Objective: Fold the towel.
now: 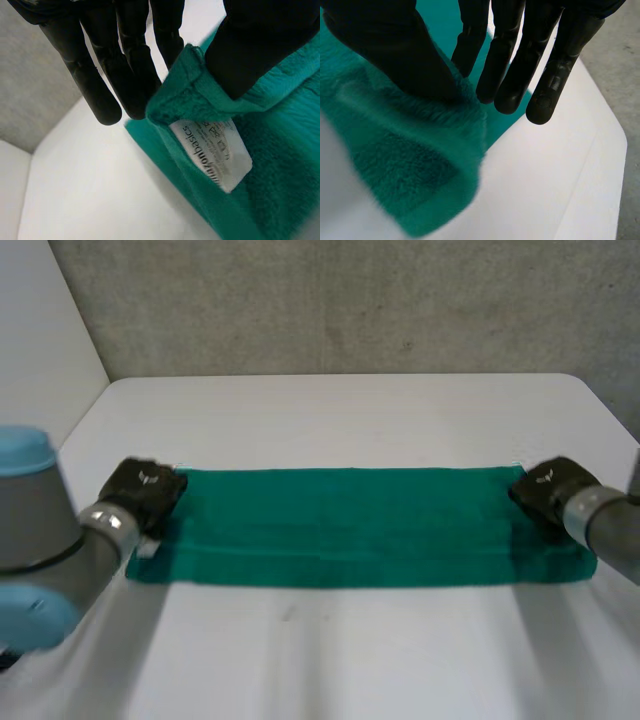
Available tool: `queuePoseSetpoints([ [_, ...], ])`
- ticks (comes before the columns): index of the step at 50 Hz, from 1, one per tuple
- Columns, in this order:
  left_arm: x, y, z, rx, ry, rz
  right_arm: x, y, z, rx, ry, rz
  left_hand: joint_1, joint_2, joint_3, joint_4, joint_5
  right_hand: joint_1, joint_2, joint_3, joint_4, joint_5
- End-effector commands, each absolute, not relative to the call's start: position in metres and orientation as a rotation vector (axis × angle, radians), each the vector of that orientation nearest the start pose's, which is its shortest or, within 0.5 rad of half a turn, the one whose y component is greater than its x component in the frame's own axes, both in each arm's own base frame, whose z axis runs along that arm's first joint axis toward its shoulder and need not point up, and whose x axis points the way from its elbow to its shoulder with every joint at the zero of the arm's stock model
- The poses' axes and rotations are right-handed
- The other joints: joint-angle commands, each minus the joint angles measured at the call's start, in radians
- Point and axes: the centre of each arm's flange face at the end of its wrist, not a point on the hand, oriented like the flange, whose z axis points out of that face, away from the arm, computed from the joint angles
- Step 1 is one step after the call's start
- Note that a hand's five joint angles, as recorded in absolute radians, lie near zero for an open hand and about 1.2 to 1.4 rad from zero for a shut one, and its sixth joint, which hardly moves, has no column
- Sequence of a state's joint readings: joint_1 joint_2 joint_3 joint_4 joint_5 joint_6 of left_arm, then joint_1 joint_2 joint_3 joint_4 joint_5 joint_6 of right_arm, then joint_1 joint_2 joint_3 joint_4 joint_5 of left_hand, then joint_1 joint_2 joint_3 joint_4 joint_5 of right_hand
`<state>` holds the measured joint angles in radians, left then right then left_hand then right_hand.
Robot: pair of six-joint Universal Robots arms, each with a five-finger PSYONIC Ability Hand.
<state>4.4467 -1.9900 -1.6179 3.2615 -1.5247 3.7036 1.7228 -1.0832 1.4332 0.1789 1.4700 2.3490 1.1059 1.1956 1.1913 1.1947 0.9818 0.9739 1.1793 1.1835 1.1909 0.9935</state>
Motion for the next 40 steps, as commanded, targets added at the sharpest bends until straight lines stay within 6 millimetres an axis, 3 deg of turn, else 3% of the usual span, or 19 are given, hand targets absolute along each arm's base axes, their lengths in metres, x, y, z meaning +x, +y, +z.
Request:
queuePoseSetpoints([
  [1,-0.241,-0.366,0.148,0.947,2.178,-1.786,0.202,-0.381,0.166,-1.245,2.588,-1.773,0.29,0.201,0.205,0.202,0.24,0.422,0.217,0.213,0.205,0.228],
  [7,-0.251,-0.393,0.128,0.944,2.147,-1.824,0.218,-0.408,0.151,-1.243,2.582,-1.841,0.29,0.201,0.205,0.202,0.24,0.422,0.217,0.213,0.205,0.228],
  [13,-0.258,-0.402,0.115,0.946,2.106,-1.878,0.223,-0.425,0.138,-1.221,2.592,-1.885,0.29,0.201,0.205,0.202,0.24,0.422,0.217,0.213,0.205,0.228],
  [14,-0.258,-0.402,0.115,0.946,2.106,-1.878,0.226,-0.428,0.135,-1.216,2.593,-1.901,0.29,0.201,0.205,0.202,0.24,-0.103,-0.308,-0.312,-0.32,-0.297],
  [15,-0.261,-0.405,0.113,0.929,2.062,-1.931,0.227,-0.429,0.133,-1.213,2.596,-1.904,-0.724,-0.813,-0.809,-0.812,-0.774,-0.329,-0.534,-0.538,-0.546,-0.523],
  [16,-0.262,-0.406,0.113,0.923,2.049,-1.943,0.229,-0.43,0.133,-1.203,2.598,-1.914,-0.931,-1.021,-1.017,-1.02,-0.982,-0.52,-0.725,-0.73,-0.737,-0.714],
  [19,-0.267,-0.404,0.118,0.924,2.012,-1.991,0.229,-0.434,0.136,-1.129,2.621,-1.95,-0.931,-1.021,-1.017,-1.02,-0.982,-0.798,-1.003,-1.007,-1.015,-0.992],
  [24,-0.272,-0.399,0.138,0.911,1.964,-2.054,0.23,-0.434,0.143,-0.976,2.596,-1.973,-0.931,-1.021,-1.017,-1.02,-0.982,-0.799,-1.005,-1.009,-1.016,-0.994],
  [27,-0.271,-0.396,0.149,0.901,1.95,-2.073,0.231,-0.431,0.158,-0.919,2.556,-1.982,-0.931,-1.021,-1.017,-1.02,-0.982,-0.799,-1.005,-1.009,-1.016,-0.994],
  [33,-0.269,-0.388,0.15,0.919,1.97,-2.051,0.232,-0.408,0.17,-1.071,2.508,-1.87,-0.931,-1.021,-1.017,-1.02,-0.982,-0.799,-1.005,-1.009,-1.016,-0.994],
  [40,-0.271,-0.379,0.132,1.018,2.036,-2.0,0.229,-0.392,0.157,-1.272,2.577,-1.731,-0.931,-1.021,-1.017,-1.02,-0.982,-0.799,-1.005,-1.009,-1.016,-0.994],
])
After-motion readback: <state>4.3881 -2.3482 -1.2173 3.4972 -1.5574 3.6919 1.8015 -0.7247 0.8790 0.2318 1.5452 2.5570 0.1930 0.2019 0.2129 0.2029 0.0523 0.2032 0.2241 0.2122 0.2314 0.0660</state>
